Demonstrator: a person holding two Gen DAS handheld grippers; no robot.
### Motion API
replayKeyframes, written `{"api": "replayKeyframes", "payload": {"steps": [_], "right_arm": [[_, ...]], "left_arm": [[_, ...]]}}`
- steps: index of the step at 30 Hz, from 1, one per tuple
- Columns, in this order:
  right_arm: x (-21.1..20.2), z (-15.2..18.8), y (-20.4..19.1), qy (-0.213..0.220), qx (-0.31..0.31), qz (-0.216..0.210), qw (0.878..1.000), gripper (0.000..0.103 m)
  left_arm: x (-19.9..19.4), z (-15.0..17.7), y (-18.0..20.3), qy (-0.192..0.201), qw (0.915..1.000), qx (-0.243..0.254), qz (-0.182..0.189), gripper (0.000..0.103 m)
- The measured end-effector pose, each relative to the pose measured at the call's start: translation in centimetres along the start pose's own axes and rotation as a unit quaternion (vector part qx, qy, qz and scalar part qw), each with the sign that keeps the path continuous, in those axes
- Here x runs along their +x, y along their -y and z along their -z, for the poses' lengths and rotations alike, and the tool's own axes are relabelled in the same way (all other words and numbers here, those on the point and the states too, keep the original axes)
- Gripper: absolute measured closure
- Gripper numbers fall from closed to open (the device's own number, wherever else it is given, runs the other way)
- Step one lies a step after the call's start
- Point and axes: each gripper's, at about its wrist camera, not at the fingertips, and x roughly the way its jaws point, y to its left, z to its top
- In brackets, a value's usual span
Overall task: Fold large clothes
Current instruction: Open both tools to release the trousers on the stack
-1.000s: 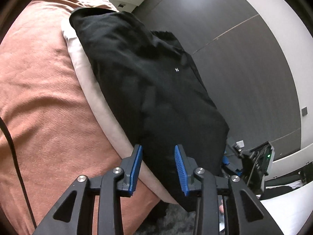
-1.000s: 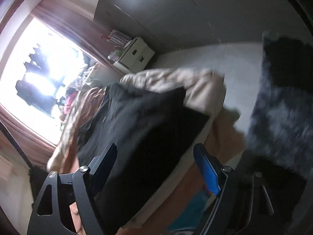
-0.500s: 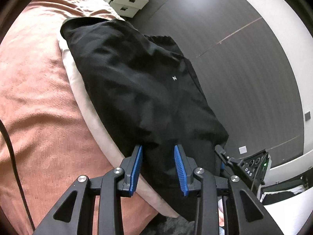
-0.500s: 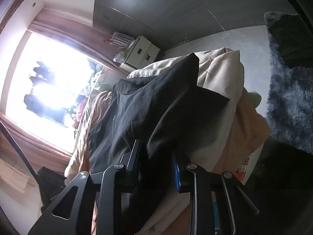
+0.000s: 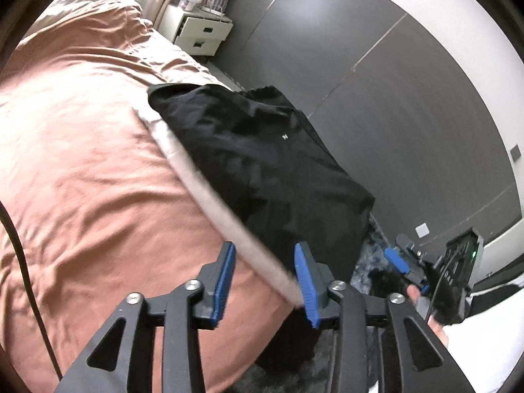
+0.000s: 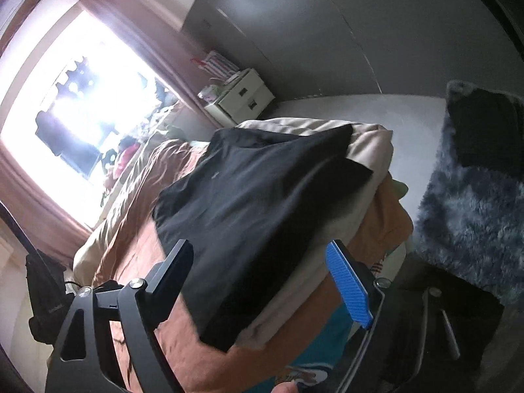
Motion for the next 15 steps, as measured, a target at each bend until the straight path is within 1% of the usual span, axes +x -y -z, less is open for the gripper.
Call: {"api": "replayKeyframes", "payload": {"steps": [1, 2, 3, 5, 7, 8, 9, 10, 11, 13, 15], "right_arm": [[-0.3, 0.6, -0.8, 0.001, -0.011, 0.009, 1.000, 0.021], [-0.7, 1.2, -1.2, 0.002, -0.021, 0.017, 1.000, 0.021], [-1.2, 2.1, -1.7, 0.002, -0.030, 0.023, 0.999, 0.020], [-2.1, 3.2, -2.7, 0.001, -0.040, 0.033, 0.999, 0.018], [-3.2, 4.3, -3.8, -0.001, -0.040, 0.034, 0.999, 0.015], [-4.0, 4.7, -4.4, 0.005, -0.039, 0.034, 0.999, 0.015], [-4.9, 5.2, -4.9, 0.012, -0.039, 0.033, 0.999, 0.013], [-5.6, 5.7, -5.3, 0.017, -0.038, 0.030, 0.999, 0.005], [-6.2, 6.3, -5.6, 0.016, -0.038, 0.022, 0.999, 0.000], [-7.0, 7.5, -6.2, 0.020, -0.044, 0.019, 0.999, 0.000], [-8.0, 8.4, -7.1, 0.025, -0.065, 0.025, 0.997, 0.000]], "left_arm": [[-1.0, 0.5, 0.1, 0.004, 0.9999, 0.006, -0.009, 0.050], [-2.2, 1.0, 0.1, 0.012, 0.9997, 0.012, -0.016, 0.043], [-3.5, 1.6, 0.1, 0.022, 0.9994, 0.017, -0.021, 0.040], [-6.3, 2.6, 0.1, 0.039, 0.9987, 0.030, -0.015, 0.040], [-8.4, 3.5, 0.1, 0.053, 0.9978, 0.035, -0.018, 0.034], [-9.8, 4.0, 0.0, 0.063, 0.9970, 0.038, -0.024, 0.021], [-11.0, 4.6, 0.0, 0.072, 0.9962, 0.040, -0.028, 0.005], [-12.6, 5.2, -0.1, 0.083, 0.9954, 0.041, -0.027, 0.000], [-13.6, 5.6, -0.2, 0.092, 0.9948, 0.038, -0.020, 0.000], [-15.9, 6.7, -0.6, 0.108, 0.9936, 0.032, -0.015, 0.000], [-17.9, 7.8, -0.9, 0.122, 0.9914, 0.037, -0.028, 0.000]]}}
